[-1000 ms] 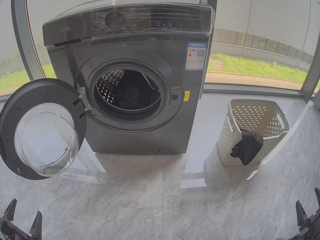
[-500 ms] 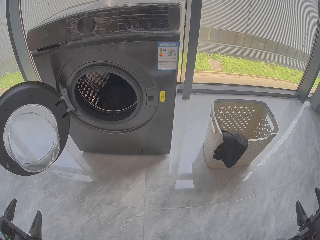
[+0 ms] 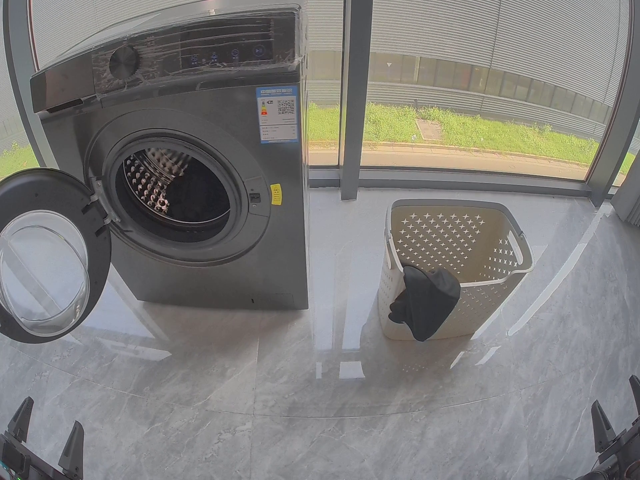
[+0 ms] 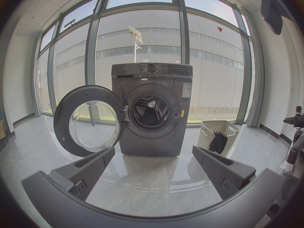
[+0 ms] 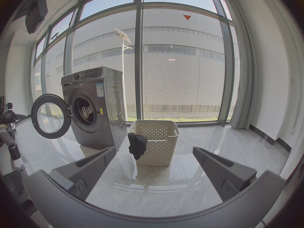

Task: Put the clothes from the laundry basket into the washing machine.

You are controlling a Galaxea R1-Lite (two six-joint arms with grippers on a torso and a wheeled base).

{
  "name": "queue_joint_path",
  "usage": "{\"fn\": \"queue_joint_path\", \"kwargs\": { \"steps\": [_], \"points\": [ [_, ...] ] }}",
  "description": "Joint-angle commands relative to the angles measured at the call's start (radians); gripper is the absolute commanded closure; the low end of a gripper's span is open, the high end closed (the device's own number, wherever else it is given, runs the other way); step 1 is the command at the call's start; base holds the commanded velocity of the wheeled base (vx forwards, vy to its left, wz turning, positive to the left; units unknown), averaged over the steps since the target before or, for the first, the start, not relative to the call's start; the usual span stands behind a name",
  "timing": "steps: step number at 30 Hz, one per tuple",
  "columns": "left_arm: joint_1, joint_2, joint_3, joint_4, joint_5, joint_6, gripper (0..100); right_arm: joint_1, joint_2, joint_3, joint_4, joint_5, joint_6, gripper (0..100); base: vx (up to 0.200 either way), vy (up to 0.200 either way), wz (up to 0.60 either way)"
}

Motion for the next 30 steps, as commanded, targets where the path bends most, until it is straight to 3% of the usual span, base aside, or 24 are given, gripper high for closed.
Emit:
{"fn": "queue_joint_path", "kwargs": {
  "steps": [1,11,23,30],
  "points": [
    [-0.001,-0.015,0.018,0.0,0.0,0.0,0,0.0,-0.009,0.016,0.0,0.001,-0.001,0,0.0,-0.2,0.0],
    [0.001,-0.015,0.018,0.0,0.001,0.0,0,0.0,-0.009,0.016,0.0,0.001,-0.001,0,0.0,-0.02,0.0],
    [-0.001,-0.015,0.018,0.0,0.001,-0.002,0,0.0,-0.009,0.018,0.0,0.001,-0.001,0,0.0,-0.2,0.0],
    [-0.001,-0.015,0.018,0.0,0.0,-0.002,0,0.001,-0.009,0.016,0.0,0.001,-0.001,0,0.0,0.0,0.0]
  ]
}}
